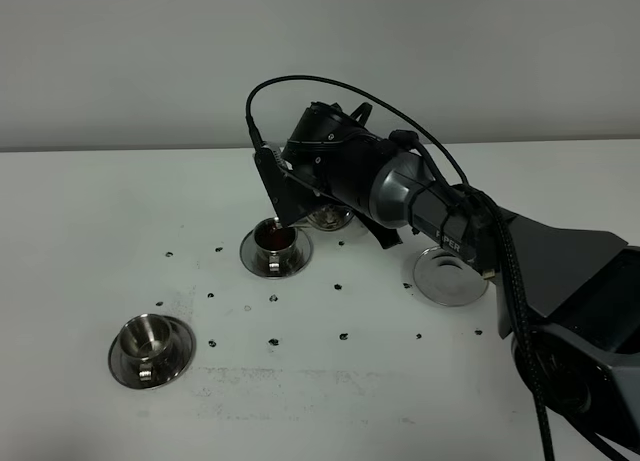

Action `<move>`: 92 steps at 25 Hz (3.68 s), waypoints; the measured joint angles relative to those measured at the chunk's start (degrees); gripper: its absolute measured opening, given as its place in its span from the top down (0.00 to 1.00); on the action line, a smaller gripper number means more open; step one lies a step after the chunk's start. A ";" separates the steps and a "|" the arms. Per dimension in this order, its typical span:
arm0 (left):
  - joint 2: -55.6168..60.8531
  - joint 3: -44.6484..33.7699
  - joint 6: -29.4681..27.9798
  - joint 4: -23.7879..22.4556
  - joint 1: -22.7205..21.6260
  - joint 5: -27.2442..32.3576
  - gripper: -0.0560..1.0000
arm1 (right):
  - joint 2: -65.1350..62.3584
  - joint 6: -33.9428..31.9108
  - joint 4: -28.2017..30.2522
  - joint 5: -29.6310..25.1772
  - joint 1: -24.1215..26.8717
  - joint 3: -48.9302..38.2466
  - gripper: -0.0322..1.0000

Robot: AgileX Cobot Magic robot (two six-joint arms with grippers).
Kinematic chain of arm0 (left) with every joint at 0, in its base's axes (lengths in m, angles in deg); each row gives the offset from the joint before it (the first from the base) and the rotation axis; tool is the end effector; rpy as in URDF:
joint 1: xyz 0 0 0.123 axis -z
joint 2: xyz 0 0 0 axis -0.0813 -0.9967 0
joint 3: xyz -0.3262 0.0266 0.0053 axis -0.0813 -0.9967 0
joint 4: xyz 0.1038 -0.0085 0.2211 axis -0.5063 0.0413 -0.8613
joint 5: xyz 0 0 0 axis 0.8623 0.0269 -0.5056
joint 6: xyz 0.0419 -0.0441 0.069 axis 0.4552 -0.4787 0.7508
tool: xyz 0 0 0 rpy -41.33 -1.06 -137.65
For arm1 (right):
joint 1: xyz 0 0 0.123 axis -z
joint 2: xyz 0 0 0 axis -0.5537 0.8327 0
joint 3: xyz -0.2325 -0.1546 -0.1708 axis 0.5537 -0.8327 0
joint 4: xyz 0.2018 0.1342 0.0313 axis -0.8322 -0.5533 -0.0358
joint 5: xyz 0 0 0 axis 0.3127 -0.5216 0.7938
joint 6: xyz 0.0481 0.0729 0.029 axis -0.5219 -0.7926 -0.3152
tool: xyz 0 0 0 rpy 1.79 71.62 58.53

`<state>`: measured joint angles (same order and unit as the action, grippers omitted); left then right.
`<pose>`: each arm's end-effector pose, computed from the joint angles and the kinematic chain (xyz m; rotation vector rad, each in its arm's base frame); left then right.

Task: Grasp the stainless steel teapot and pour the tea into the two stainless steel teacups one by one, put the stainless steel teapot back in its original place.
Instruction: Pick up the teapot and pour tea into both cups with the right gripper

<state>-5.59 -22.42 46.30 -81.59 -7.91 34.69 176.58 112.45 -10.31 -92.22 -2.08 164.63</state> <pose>-0.0491 -0.0068 0.2612 0.0266 2.0841 0.0239 0.4717 0.2702 0.2233 -2.2144 1.7187 -1.0846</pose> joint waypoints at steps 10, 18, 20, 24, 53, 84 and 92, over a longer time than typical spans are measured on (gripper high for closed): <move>0.00 0.00 0.00 0.00 0.00 0.00 0.66 | -3.66 -0.82 -7.95 -2.53 0.96 0.00 0.80; 0.00 -0.02 0.09 0.00 0.00 -0.05 0.66 | -8.70 -11.37 -25.90 -5.59 3.58 0.00 0.80; 0.00 -0.02 0.09 0.00 0.00 -0.05 0.66 | -9.31 -14.01 -31.37 -5.89 4.27 0.00 0.80; 0.00 -0.02 0.09 0.00 0.00 -0.05 0.66 | -9.37 -19.96 -36.68 -5.99 5.45 -1.52 0.80; 0.00 -0.02 0.09 0.00 0.00 -0.05 0.66 | -18.34 -34.76 -43.91 17.94 8.39 -31.98 0.80; 0.00 -0.02 0.10 0.00 0.00 -0.06 0.66 | -17.95 -35.29 -27.08 2.59 -5.88 -22.07 0.80; 0.00 -0.02 0.10 0.00 0.00 -0.06 0.66 | -13.44 -35.10 -22.92 -3.57 -8.07 -17.39 0.80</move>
<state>-5.59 -22.44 46.40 -81.59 -7.91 34.64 163.14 77.35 -33.23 -95.80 -10.16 147.24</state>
